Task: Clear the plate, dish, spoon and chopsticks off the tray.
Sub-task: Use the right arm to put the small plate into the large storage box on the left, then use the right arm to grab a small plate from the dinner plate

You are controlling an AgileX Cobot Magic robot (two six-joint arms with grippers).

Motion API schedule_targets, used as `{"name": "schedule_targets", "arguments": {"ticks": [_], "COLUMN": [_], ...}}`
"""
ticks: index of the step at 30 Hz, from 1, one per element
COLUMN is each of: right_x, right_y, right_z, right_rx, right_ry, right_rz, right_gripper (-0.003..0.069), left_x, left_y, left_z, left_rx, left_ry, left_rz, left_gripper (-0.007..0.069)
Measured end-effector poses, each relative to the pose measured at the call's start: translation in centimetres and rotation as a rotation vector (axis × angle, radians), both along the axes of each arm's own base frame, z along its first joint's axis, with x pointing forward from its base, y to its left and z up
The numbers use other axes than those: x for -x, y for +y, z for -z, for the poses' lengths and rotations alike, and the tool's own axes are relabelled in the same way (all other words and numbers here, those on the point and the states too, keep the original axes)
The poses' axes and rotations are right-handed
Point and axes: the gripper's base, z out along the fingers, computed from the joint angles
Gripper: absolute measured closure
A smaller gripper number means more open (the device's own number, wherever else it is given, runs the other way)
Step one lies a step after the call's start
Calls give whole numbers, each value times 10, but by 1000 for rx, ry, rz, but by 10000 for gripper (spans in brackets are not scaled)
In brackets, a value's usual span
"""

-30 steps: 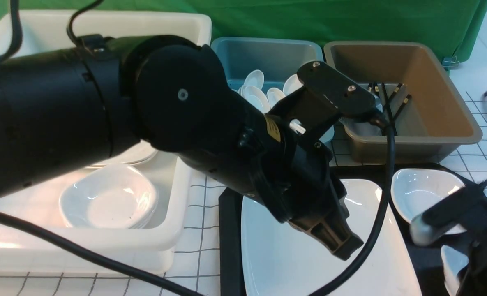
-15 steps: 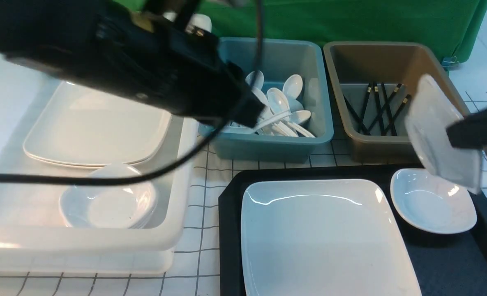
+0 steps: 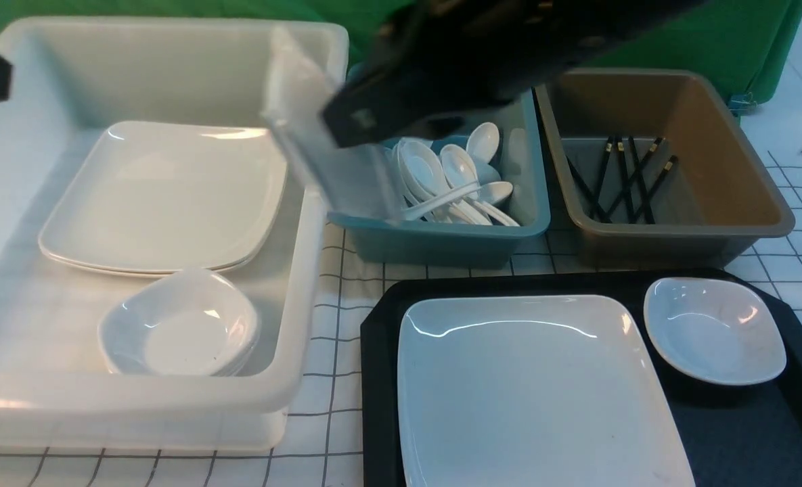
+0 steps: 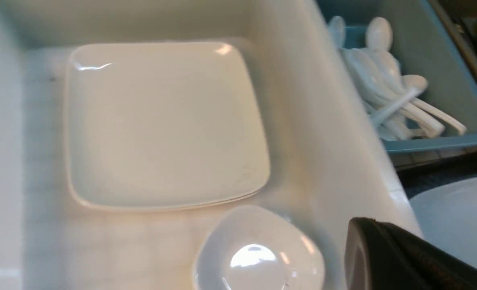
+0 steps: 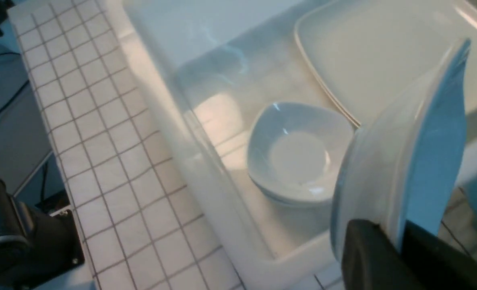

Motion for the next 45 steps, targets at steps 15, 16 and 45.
{"name": "schedule_targets", "arguments": {"ticks": [15, 16, 45], "right_x": [-36, -35, -57], "right_y": [120, 121, -42], "right_z": [120, 121, -33], "right_rx": [191, 192, 274], "right_ry": [1, -2, -294], "right_rz": [-111, -112, 364], "right_gripper": [615, 615, 650], "left_x": [9, 9, 11], "left_y": [16, 16, -69], "left_z": [41, 41, 32], "left_rx": [62, 62, 178], "left_ry": [129, 130, 62], "left_rz": [-122, -122, 323], "left_gripper": [627, 627, 628]}}
